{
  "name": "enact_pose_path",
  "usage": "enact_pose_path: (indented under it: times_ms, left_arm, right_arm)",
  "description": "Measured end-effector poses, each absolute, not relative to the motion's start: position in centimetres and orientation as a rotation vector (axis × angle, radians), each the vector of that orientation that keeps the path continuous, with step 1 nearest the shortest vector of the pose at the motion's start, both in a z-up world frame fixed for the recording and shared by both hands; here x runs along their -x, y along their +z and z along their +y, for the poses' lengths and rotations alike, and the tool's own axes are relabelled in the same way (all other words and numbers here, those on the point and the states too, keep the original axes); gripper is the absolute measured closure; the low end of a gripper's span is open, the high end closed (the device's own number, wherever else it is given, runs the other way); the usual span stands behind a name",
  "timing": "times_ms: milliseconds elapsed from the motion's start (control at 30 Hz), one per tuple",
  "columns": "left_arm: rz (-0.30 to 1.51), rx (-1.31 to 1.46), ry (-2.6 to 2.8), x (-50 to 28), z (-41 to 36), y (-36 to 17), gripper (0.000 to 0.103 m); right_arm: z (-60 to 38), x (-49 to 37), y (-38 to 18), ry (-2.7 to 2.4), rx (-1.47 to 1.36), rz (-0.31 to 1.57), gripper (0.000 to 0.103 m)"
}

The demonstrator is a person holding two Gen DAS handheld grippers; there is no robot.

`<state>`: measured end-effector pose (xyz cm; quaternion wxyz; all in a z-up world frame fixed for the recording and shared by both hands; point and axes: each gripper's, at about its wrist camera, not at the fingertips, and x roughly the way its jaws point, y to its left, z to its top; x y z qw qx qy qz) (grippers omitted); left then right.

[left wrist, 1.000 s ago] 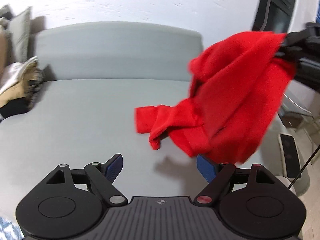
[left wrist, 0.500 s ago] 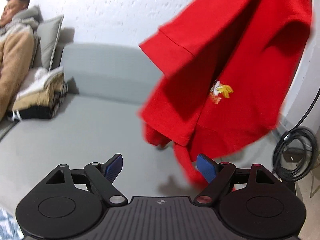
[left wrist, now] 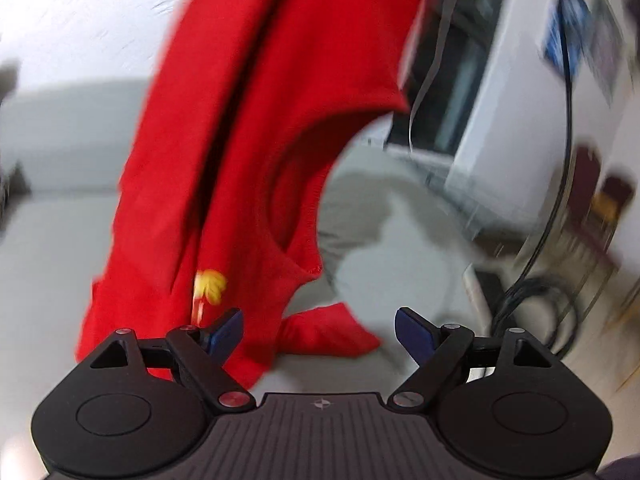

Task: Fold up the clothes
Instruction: 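Raise the held shirt high with the right gripper to shake it out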

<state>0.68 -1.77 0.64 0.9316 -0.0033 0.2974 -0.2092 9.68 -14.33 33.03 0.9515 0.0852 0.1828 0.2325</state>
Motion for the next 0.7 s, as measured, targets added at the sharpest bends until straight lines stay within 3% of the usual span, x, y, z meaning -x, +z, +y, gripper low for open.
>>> enact_pose_path:
  times_ms: [400,500,567,600,700]
  left_arm:
    - [0.677,-0.368,0.014,-11.4,-11.5,-6.5,0.021]
    - [0.644,-0.413,0.042,-12.3,-11.3,-7.4,0.05]
    - [0.637,-0.413,-0.002,-12.3,-10.2,-7.6,0.095]
    - [0.651,-0.392,-0.04,-12.0,-9.6,-7.5,0.102]
    - [0.634,-0.373,-0.087,-9.9,-7.0,-6.9,0.102]
  right_arm:
    - [-15.3,-8.7,33.4,0.434,-0.211,0.403,0.101]
    - [-16.6,-8.9,33.2,0.414,-0.229,0.404,0.101]
    - [-17.8,-9.2,32.9,0.386,-0.245,0.403,0.101]
    - [-18.5,-9.3,32.8,0.371,-0.252,0.402,0.101]
    - [-21.3,-10.2,32.1,0.3,-0.277,0.398,0.101]
